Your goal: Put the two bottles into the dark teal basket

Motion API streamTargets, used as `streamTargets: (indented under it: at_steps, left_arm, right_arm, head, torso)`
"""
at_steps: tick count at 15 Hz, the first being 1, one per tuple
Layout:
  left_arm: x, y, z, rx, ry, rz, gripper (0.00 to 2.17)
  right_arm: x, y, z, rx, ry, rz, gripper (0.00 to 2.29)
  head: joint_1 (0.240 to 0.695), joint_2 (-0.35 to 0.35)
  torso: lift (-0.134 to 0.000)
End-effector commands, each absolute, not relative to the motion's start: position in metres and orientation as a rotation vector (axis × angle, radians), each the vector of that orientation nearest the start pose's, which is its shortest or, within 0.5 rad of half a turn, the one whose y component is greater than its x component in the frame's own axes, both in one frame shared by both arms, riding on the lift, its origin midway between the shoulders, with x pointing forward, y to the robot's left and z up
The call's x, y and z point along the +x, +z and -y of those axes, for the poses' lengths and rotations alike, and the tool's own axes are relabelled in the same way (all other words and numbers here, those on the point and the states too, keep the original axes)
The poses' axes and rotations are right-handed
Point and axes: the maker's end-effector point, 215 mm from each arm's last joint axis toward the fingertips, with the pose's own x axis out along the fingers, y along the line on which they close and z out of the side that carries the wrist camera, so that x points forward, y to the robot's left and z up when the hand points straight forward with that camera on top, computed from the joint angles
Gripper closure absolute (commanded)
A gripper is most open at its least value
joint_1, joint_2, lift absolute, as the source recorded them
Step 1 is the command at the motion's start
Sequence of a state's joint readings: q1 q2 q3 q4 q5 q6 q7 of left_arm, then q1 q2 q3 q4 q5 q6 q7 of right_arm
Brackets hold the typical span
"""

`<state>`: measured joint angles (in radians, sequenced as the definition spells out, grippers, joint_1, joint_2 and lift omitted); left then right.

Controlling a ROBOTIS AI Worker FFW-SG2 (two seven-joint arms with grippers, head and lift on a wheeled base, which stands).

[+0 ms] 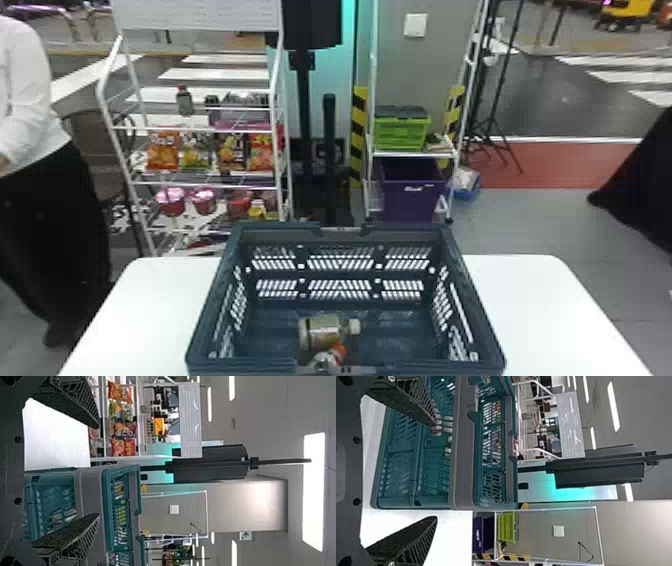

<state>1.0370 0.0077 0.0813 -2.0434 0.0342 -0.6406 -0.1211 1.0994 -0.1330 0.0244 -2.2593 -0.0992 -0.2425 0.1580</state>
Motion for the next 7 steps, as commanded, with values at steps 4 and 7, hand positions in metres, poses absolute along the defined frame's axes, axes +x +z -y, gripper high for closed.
streamTargets:
  at_steps: [4, 7]
  left_arm:
    - [0.255, -0.3355, -0.2428, 0.042, -0.058, 0.069, 0.09]
    - [0.2532, -0.3365, -0.2419, 0.04, -0.06, 0.066, 0.09]
  right_arm:
    - [0.2583, -0.3589, 0.1785, 0.063, 0.263, -0.164, 0.03]
    - [0.2558, -0.356, 0.1764, 0.067, 0.274, -0.157, 0.03]
  head:
    - [0.499, 0.0]
    - [0.499, 0.0]
  torso:
    - [0.0]
    - [0.0]
